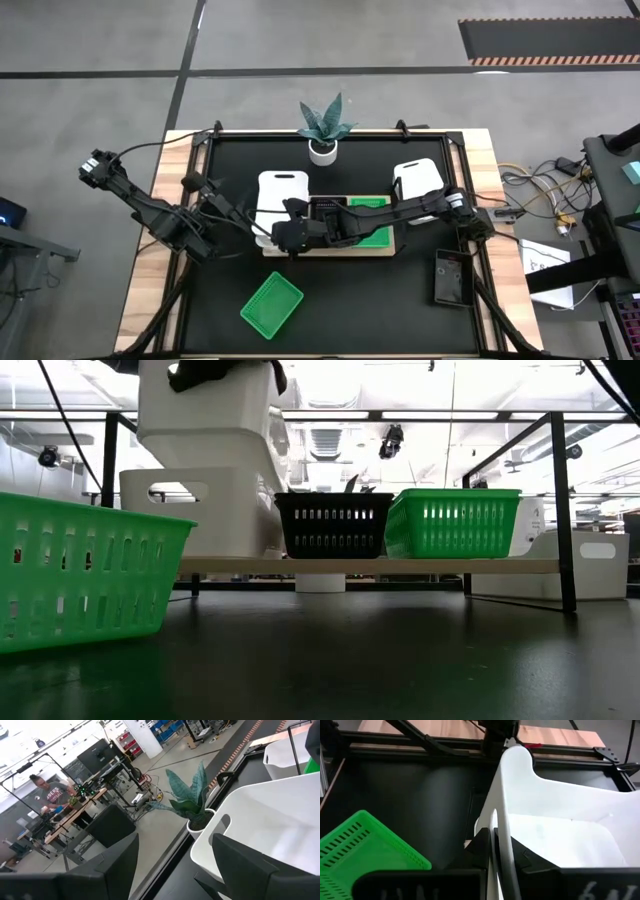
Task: Stack baskets on shelf by color
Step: Stack the left white bin on top of the other white bin on the shelf
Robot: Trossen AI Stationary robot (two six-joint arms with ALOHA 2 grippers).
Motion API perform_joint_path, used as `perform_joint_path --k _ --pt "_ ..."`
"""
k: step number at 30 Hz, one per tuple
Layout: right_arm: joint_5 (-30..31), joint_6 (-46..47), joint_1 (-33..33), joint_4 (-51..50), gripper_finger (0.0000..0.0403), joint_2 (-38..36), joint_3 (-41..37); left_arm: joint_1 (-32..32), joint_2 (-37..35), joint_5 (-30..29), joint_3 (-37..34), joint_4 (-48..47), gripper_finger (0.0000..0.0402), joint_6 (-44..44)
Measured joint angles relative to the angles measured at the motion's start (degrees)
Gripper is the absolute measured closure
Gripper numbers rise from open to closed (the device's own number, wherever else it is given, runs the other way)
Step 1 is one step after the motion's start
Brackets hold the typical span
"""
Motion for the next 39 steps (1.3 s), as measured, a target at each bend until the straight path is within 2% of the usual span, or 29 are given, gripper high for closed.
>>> perform_joint_path --k 12,19,39 --pt "-0.08 0.15 -0.37 1.99 0.0391 0.09 -2.15 0.02 0.00 0.02 -0.04 -0.02 0.0164 0.26" --pt "-0.11 -1.36 -0.57 3.75 0.0391 2.66 -2.19 0.02 0.00 0.02 -0.04 -0.01 0.0164 0.26" --pt "-1.03 -3.04 -0.83 2.79 0.0390 3.08 -3.25 0.04 0.00 0.04 -0.11 -0.01 0.0164 0.28"
